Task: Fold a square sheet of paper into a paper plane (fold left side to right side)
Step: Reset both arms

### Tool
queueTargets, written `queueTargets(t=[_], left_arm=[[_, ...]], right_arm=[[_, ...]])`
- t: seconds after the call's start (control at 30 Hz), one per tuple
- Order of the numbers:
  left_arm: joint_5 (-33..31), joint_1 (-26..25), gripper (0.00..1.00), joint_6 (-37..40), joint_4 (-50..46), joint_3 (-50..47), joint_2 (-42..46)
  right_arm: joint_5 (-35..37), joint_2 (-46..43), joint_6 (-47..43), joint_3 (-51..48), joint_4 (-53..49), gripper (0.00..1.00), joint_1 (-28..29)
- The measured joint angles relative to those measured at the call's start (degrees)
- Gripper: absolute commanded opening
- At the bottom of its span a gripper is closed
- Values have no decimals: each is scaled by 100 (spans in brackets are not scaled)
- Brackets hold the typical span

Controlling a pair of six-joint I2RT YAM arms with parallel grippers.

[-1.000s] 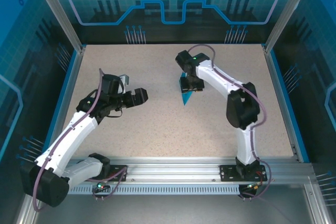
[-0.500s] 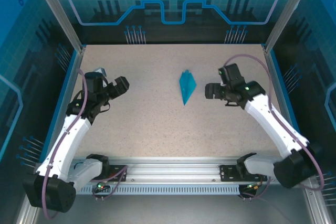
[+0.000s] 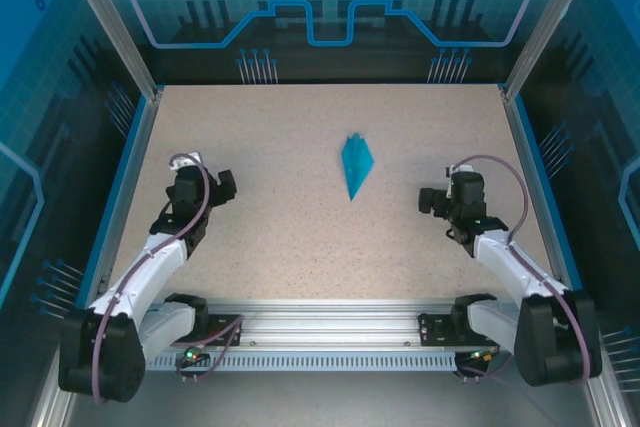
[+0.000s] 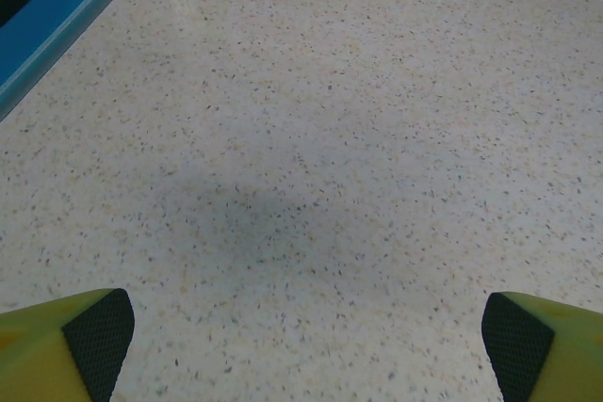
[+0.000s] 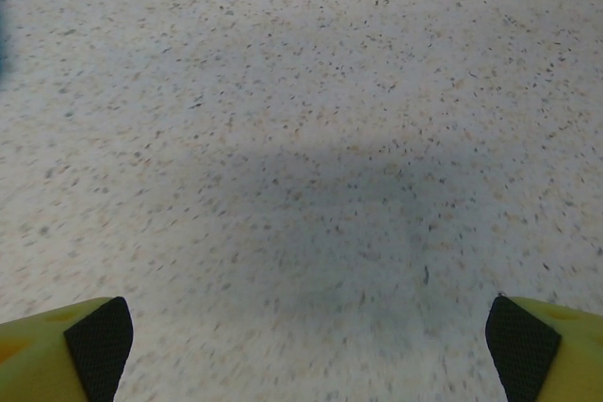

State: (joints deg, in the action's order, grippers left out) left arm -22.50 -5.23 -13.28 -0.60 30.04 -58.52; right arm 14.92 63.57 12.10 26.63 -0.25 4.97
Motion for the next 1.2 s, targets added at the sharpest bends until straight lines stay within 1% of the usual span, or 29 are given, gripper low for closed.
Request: queueTargets(t=[0.1,0.2,0.33,0.47,0.57,0.67,0.77,0.87,1.0,1.2], left_arm=[[61,7,99,229,688,-216,-393],[186,11,99,494,1351,-481,-739],[448,15,99,782,2223,-852,-1027],[831,48,99,1034,3018,-997,-1408],[1130,127,99,1172,3567,-997,-1696],[1388,229,99,1239,4140,-994,-2127],[1576,302,99,1290,4509,-984,-2645],[1718,398,99,1318,4406,-859,-2855],[1770,492,99,1322,4424,-728,-2857],[1792,492,99,1322,4439,-717,-2857]], right_arm=[[-131,590,-238,-195,1036,100,-22],[-334,986,-509,-297,1969,100,-22],[-603,1368,-846,-297,2883,100,-22],[-837,2011,-1075,-289,3683,100,-26],[-964,2256,-1134,-291,3821,100,-42],[-1060,2264,-1174,-286,3956,100,-85],[-1099,2264,-1178,-284,4050,100,-90],[-1113,2264,-1180,-284,4109,100,-90],[-1113,2264,-1198,-284,4146,100,-90],[-1110,2264,-1200,-284,4146,100,-90]])
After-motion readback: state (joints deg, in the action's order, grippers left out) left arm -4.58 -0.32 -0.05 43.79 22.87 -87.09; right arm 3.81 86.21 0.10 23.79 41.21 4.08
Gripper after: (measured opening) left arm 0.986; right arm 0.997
